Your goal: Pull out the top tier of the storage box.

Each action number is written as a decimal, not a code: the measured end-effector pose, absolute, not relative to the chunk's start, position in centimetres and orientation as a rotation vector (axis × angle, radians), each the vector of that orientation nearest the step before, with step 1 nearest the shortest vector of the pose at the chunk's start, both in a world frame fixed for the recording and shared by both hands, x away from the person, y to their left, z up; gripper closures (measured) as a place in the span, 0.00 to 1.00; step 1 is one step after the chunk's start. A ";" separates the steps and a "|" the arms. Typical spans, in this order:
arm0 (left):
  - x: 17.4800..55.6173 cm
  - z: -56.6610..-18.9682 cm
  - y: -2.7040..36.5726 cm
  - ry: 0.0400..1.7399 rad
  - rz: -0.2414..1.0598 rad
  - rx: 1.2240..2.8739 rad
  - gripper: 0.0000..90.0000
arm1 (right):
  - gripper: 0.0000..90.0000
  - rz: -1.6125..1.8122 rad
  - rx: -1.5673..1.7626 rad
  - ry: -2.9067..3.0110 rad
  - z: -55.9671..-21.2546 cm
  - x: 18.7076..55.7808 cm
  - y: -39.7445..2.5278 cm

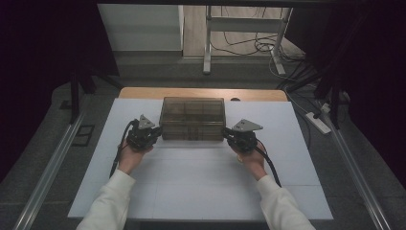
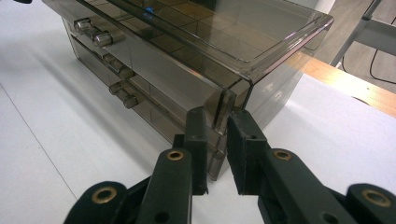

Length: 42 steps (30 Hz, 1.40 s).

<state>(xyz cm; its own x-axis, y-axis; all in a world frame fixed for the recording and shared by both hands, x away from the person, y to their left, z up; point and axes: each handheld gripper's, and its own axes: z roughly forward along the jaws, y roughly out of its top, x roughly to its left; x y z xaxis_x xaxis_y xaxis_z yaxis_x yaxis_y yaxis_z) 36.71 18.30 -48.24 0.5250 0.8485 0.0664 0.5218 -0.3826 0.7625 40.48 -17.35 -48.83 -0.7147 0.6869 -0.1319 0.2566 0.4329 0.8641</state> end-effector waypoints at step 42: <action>35.4 -48.2 18.3 1.078 0.610 2.093 0.92 | 0.86 1.209 0.790 2.261 -48.4 39.6 -17.5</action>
<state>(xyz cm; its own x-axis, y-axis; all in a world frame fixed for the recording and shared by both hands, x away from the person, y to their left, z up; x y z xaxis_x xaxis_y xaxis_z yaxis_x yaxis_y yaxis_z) 35.44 18.31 -48.18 0.5437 0.8343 0.0910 0.5074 -0.4132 0.7562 39.55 -17.54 -48.39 -0.7319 0.6705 -0.1217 0.2713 0.4505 0.8506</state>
